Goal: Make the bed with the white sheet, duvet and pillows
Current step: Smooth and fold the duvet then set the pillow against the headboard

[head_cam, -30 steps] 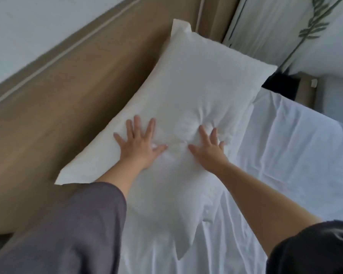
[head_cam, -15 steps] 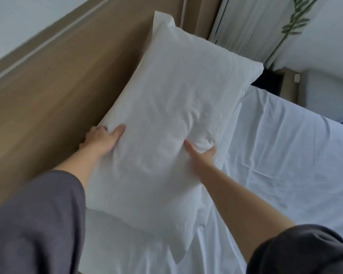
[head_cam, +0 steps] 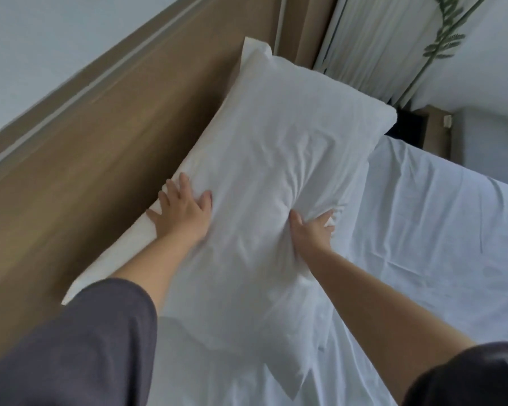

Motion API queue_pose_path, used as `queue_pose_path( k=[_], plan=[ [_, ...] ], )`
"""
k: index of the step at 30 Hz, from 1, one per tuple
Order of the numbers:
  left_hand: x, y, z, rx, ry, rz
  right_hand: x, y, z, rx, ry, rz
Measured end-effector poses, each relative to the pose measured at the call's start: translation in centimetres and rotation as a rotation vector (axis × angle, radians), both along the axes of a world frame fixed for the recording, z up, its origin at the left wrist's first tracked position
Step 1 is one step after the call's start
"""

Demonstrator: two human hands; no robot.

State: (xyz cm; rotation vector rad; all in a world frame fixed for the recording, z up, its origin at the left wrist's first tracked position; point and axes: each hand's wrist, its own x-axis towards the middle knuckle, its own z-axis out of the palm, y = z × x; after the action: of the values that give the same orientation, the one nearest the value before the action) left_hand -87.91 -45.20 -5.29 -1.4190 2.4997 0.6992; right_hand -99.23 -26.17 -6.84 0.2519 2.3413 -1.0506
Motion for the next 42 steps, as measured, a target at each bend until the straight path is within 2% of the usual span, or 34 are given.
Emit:
queue_pose_path(
  k=[2, 4, 5, 7, 11, 15, 17, 21, 26, 33, 37, 42],
  plan=[
    [2.2, 1.9, -0.8, -0.058, 0.051, -0.08, 1.3, 0.6, 0.2, 0.094, 0.06, 0.132],
    [4.4, 3.8, -1.0, -0.157, 0.07, -0.228, 2.1, 1.7, 0.2, 0.292, 0.258, 0.392],
    [5.4, 4.7, -1.1, -0.192, 0.048, -0.287, 2.2, 2.3, 0.1, 0.384, 0.361, 0.556],
    [7.2, 6.2, -1.0, -0.209, -0.04, -0.348, 2.1, 3.3, 0.3, 0.475, 0.408, 0.817],
    [10.3, 9.2, 0.5, -0.142, -0.211, -0.34, 2.3, 5.2, 2.1, 0.631, 0.375, 1.081],
    [15.3, 14.6, 2.7, -0.161, -0.351, -0.298, 5.1, 8.4, 4.4, 0.874, 0.492, 1.312],
    [18.5, 18.4, 3.7, -0.158, -0.372, -0.229, 7.2, 10.6, 5.6, 0.919, 0.557, 1.384],
    [25.3, 27.1, 5.3, -0.087, -0.365, -0.073, 12.8, 16.0, 8.0, 0.884, 0.65, 1.554],
    [34.1, 37.9, 6.3, -0.008, -0.363, 0.117, 20.9, 21.4, 9.7, 0.73, 0.786, 1.85],
    [47.1, 49.4, 8.1, 0.042, -0.336, 0.548, 34.7, 25.3, 9.9, 0.555, 0.903, 2.15],
    [54.7, 57.6, 8.1, 0.136, -0.297, 0.83, 44.2, 28.4, 9.7, 0.463, 0.89, 2.328],
    [64.0, 69.6, 6.5, 0.251, -0.335, 1.094, 56.1, 34.7, 8.0, 0.325, 0.852, 2.578]
  ],
)
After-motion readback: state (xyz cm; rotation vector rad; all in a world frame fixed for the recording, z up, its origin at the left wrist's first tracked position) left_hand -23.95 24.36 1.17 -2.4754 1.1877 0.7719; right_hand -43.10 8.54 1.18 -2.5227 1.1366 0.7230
